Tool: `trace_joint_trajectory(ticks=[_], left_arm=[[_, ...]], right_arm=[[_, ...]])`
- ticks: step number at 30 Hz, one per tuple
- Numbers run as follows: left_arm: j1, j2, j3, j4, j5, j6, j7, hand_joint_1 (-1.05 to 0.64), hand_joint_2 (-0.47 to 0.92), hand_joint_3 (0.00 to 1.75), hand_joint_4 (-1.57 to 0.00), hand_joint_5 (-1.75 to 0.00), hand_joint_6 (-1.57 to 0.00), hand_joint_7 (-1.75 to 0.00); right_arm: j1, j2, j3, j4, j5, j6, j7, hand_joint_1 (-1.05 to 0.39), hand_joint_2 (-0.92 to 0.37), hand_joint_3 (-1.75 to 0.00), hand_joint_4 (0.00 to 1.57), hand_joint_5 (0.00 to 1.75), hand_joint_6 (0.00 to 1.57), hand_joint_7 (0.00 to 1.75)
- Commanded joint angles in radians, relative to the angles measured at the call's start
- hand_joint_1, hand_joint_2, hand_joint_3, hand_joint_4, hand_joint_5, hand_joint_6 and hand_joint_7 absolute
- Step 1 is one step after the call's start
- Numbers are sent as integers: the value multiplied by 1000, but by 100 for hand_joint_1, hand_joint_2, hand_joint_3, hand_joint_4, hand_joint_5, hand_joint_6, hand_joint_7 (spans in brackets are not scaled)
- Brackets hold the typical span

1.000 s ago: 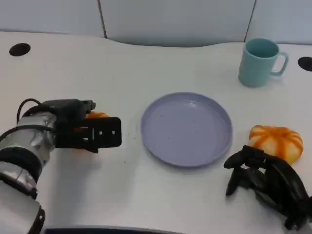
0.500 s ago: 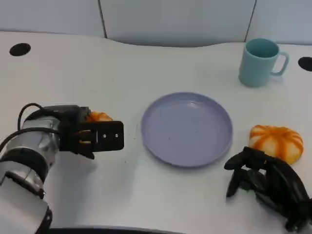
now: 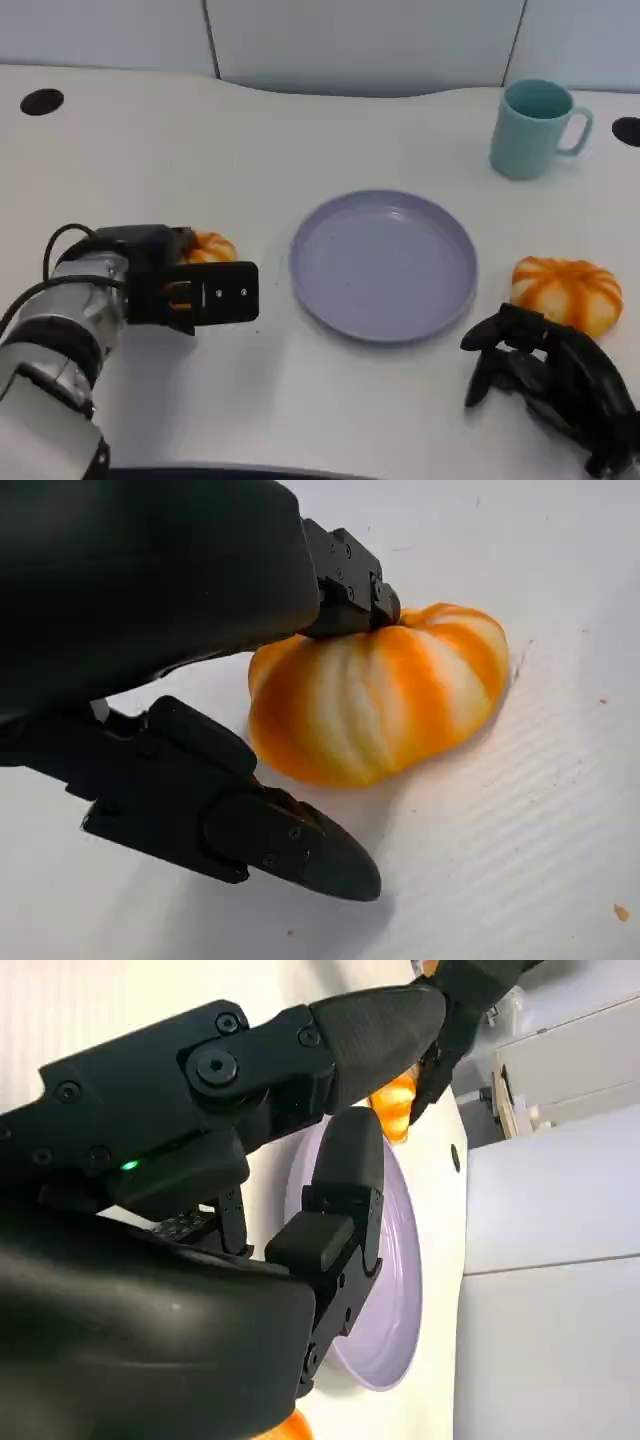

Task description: Grasp the bread from the table and place it into the plate.

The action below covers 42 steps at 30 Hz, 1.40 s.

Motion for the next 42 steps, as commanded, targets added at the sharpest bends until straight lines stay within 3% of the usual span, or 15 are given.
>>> trace_joint_trajectory(ticks=[1, 3, 4, 5, 7, 10, 13, 14, 15, 18, 20, 26, 29, 32, 42], left_arm=[[31, -6, -6, 14, 0, -5, 41, -50, 77, 0, -28, -69, -53, -27], [33, -9, -18, 18, 11, 7, 70, -48, 78, 1, -19, -125, -44, -75], [33, -10, -24, 20, 15, 13, 78, -46, 79, 1, -20, -143, -42, -94], [33, -11, -30, 23, 21, 21, 91, -45, 80, 1, -23, -148, -41, -101], [36, -12, -44, 25, 35, 34, 125, -43, 81, 1, -38, -135, -43, -111], [43, -13, -58, 27, 48, 44, 177, -37, 79, 0, -46, -154, -38, -139], [51, -9, -63, 28, 52, 47, 208, -37, 79, 0, -47, -158, -36, -145], [58, -4, -68, 28, 57, 47, 238, -26, 81, 1, -66, -168, -46, -163], [64, 0, -71, 27, 61, 48, 261, -22, 82, 2, -74, -171, -52, -168], [73, 9, -66, 26, 56, 34, 307, -20, 86, 5, -75, -174, -51, -174], [74, 12, -49, 24, 40, 23, 320, -18, 90, 8, -67, -175, -51, -174], [64, 24, 40, 10, -47, -42, 299, -16, 90, 23, -71, -175, -54, -175], [51, 31, 79, 1, -87, -70, 279, -17, 63, 74, -65, -175, -52, -175], [41, 39, 109, -9, -113, -103, 291, -14, 55, 92, -75, -175, -61, -175], [-12, 50, 130, -47, -121, -220, 299, -7, 61, 66, -75, -175, -58, -175]], right_arm=[[39, -7, -2, 16, 7, 40, 0, -54, -92, -12, 66, 159, 73, 102], [40, -6, -5, 21, 12, 36, 7, -54, -92, -12, 66, 158, 73, 101], [42, -7, -6, 20, 14, 44, 6, -54, -92, -12, 65, 159, 73, 101], [44, -7, -3, 13, 11, 49, -1, -54, -92, -12, 66, 159, 74, 101], [49, -7, 0, 4, 7, 50, -9, -55, -92, -10, 66, 159, 74, 101], [53, -7, 2, -2, 7, 46, -9, -55, -92, -11, 65, 159, 74, 102], [55, -7, 1, -8, 12, 50, -5, -55, -92, -11, 64, 159, 74, 102], [56, -6, -1, -8, 16, 52, 0, -55, -92, -11, 65, 160, 73, 102], [55, -6, -3, -7, 20, 53, 4, -54, -92, -11, 64, 160, 73, 102], [54, -6, -5, -2, 24, 55, 9, -53, -92, -12, 64, 160, 73, 102], [52, -7, -6, 6, 24, 53, 13, -52, -92, -12, 65, 160, 73, 102], [63, -5, 0, -12, 19, 45, 9, -54, -92, -15, 65, 160, 72, 102], [65, -7, 9, -20, 8, 37, 0, -53, -92, -15, 65, 161, 72, 102], [70, -9, 20, -35, -5, 36, -17, -53, -92, -15, 65, 160, 72, 102], [62, -4, 25, -26, 10, 33, -11, -53, -92, -15, 64, 160, 72, 103]])
